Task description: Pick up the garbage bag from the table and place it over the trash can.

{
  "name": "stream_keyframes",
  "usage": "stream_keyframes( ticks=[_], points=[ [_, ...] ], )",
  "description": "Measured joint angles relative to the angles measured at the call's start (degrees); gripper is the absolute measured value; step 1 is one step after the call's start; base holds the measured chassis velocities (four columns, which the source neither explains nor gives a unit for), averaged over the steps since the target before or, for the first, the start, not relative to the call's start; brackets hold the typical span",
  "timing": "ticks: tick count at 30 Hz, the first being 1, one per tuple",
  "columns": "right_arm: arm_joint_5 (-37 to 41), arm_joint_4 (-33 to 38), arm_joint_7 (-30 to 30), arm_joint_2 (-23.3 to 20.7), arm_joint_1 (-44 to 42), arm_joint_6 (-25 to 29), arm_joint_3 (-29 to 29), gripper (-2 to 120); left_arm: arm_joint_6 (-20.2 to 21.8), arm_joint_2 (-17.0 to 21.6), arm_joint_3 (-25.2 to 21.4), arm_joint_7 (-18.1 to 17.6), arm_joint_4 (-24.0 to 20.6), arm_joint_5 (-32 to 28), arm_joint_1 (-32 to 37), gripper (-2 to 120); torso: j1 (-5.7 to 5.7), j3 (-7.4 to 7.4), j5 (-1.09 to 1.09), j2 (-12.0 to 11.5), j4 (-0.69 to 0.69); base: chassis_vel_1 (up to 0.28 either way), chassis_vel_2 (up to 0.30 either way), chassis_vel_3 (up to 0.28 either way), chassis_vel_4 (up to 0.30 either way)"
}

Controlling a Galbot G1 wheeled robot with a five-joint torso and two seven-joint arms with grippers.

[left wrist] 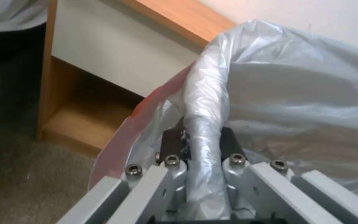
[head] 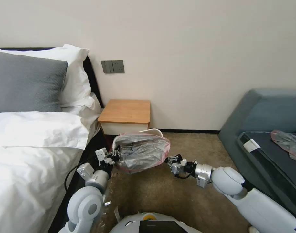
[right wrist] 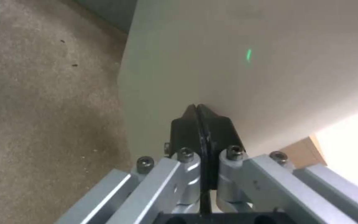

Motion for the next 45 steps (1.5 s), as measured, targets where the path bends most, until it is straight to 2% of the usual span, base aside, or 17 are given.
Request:
stream_keyframes(
  ticks=[4, 6, 8, 9, 11, 12, 14, 15, 16, 19, 20, 22, 23, 27, 35, 39, 45],
  points=[
    [4.9, 1.1, -3.3, -0.5, -3.2, 2.2, 3.5, 1, 0.0, 0.2, -1.2, -0.1, 0.6, 0.5, -0.4, 3, 0.00, 0.00, 0.00, 0.0, 0.01, 0.000, 0.000, 0.000, 0.000],
    [7.3, 1.8, -4.3, -0.6, -4.8, 2.6, 4.9, 7, 0.0, 0.2, -1.5, -0.1, 0.9, 0.9, -0.7, 3, 0.00, 0.00, -0.01, 0.0, 0.00, 0.000, 0.000, 0.000, 0.000],
    [17.1, 4.7, -6.8, -0.5, -9.0, 2.8, 7.8, 17, -0.1, 0.3, -1.9, 0.1, 2.0, 2.0, -1.4, 3, 0.00, 0.00, 0.00, 0.0, -0.02, 0.000, 0.000, 0.000, 0.000],
    [17.1, 4.7, -6.8, -0.5, -9.0, 2.8, 7.8, 17, -0.1, 0.3, -1.9, 0.1, 2.0, 2.0, -1.4, 3, 0.00, 0.00, 0.00, 0.0, -0.02, 0.000, 0.000, 0.000, 0.000],
    [29.2, 7.6, -9.7, 0.1, -11.0, 1.3, 9.1, 28, -0.2, 0.5, -1.9, 0.2, 3.3, 3.1, -2.1, 3, 0.00, 0.00, -0.01, 0.0, -0.01, 0.000, 0.000, 0.000, 0.000],
    [29.2, 7.6, -9.7, 0.1, -11.0, 1.3, 9.1, 28, -0.2, 0.5, -1.9, 0.2, 3.3, 3.1, -2.1, 3, 0.00, 0.00, -0.01, 0.0, -0.01, 0.000, 0.000, 0.000, 0.000],
    [36.3, 9.2, -10.0, 0.6, -10.8, -0.2, 9.1, 37, -0.3, 0.4, -1.7, 0.3, 4.0, 3.7, -2.8, 3, 0.00, 0.00, -0.01, 0.0, 0.00, 0.000, 0.000, 0.000, 0.000],
    [40.5, 10.1, -6.9, 0.8, -10.2, -1.2, 8.3, 43, -0.3, 0.4, -1.5, 0.4, 4.3, 3.9, -3.1, 3, 0.00, 0.00, -0.01, 0.0, 0.00, 0.000, 0.000, 0.000, 0.000],
    [40.5, 10.1, -6.9, 0.8, -10.2, -1.2, 8.3, 43, -0.3, 0.4, -1.5, 0.4, 4.3, 3.9, -3.1, 3, 0.00, 0.00, -0.01, 0.0, 0.00, 0.000, 0.000, 0.000, 0.000],
    [43.6, 12.2, 13.9, 2.2, -9.2, -7.9, 4.9, 58, -0.5, 0.4, -1.0, 0.6, 4.7, 4.4, -3.2, 3, 0.00, 0.00, 0.00, 0.0, 0.01, 0.000, 0.000, 0.000, 0.000],
    [43.6, 12.2, 13.9, 2.2, -9.2, -7.9, 4.9, 58, -0.5, 0.4, -1.0, 0.6, 4.7, 4.4, -3.2, 3, 0.00, 0.00, 0.00, 0.0, 0.01, 0.000, 0.000, 0.000, 0.000],
    [43.8, 12.7, 25.5, 3.3, -9.0, -14.7, 3.7, 68, -0.5, 0.5, -0.5, 0.7, 4.7, 4.4, -3.5, 3, 0.00, 0.00, 0.00, 0.0, -0.01, 0.000, 0.000, 0.000, 0.000],
    [43.8, 12.7, 25.5, 3.3, -9.0, -14.7, 3.7, 68, -0.5, 0.5, -0.5, 0.7, 4.7, 4.4, -3.5, 3, 0.00, 0.00, 0.00, 0.0, -0.01, 0.000, 0.000, 0.000, 0.000],
    [48.1, 11.9, 29.8, 4.3, -7.2, -19.7, 2.8, 87, -0.7, 0.8, -0.3, 0.9, 4.6, 4.4, -3.5, 3, 0.00, 0.00, -0.01, 0.0, 0.01, 0.000, 0.000, 0.000, 0.000],
    [58.0, 9.8, 29.0, 6.4, -5.9, -20.5, 1.9, 92, -0.9, 0.8, 0.0, 0.9, 4.0, 4.4, -2.8, 3, 0.00, 0.00, -0.01, 0.0, 0.00, 0.000, 0.000, 0.000, 0.000],
    [59.7, 9.1, 28.1, 7.1, -6.0, -20.3, 1.7, 91, -0.9, 0.8, 0.0, 0.9, 3.8, 4.4, -2.8, 3, 0.00, 0.00, 0.00, 0.0, 0.00, 0.000, 0.000, 0.000, 0.000],
    [61.4, 8.7, 27.6, 7.9, -5.9, -20.3, 1.4, 76, -0.9, 0.7, 0.0, 1.0, 3.7, 4.4, -2.7, 3, 0.00, 0.00, -0.01, 0.0, 0.00, 0.000, 0.000, 0.000, 0.000]
  ],
)
